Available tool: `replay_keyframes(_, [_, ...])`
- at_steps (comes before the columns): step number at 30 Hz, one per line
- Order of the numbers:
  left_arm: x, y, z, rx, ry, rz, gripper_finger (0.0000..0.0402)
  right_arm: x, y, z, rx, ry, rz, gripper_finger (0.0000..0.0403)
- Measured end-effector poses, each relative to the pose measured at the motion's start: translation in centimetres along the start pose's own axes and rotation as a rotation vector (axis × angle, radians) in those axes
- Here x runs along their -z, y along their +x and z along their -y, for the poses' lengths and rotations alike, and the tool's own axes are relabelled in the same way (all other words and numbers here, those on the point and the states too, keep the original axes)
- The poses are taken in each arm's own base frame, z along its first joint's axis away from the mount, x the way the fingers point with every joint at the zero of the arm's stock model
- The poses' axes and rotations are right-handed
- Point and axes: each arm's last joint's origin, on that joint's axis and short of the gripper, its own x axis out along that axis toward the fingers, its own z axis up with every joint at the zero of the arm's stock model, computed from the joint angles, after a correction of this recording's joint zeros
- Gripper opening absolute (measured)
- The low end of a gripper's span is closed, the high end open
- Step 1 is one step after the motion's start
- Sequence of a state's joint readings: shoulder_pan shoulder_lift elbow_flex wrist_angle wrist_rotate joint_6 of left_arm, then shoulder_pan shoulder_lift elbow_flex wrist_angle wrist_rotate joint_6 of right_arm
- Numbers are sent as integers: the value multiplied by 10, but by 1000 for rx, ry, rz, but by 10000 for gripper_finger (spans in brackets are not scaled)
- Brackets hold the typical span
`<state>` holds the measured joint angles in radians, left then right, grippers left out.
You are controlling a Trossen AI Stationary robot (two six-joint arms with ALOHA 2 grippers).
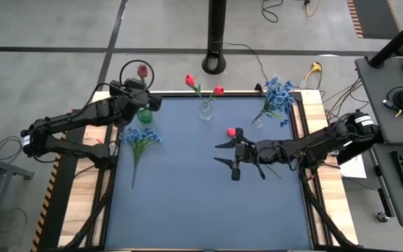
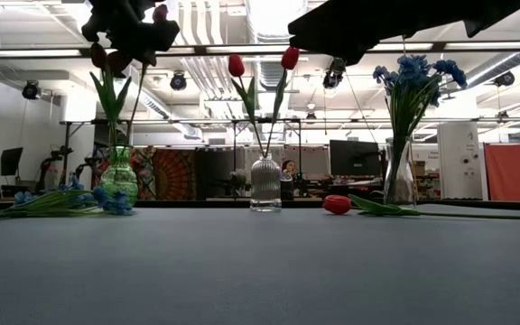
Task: Sort flowers into vase by color
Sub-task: Put the dark red flower into the green vase
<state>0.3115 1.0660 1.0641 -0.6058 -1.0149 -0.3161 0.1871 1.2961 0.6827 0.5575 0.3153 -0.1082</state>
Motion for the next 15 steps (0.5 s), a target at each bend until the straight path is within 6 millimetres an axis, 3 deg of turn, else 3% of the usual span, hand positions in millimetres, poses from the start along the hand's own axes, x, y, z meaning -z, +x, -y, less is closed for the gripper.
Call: replay_keyframes(15, [0, 0, 0, 1, -2, 1, 106, 0, 0, 0, 0, 0, 0, 196])
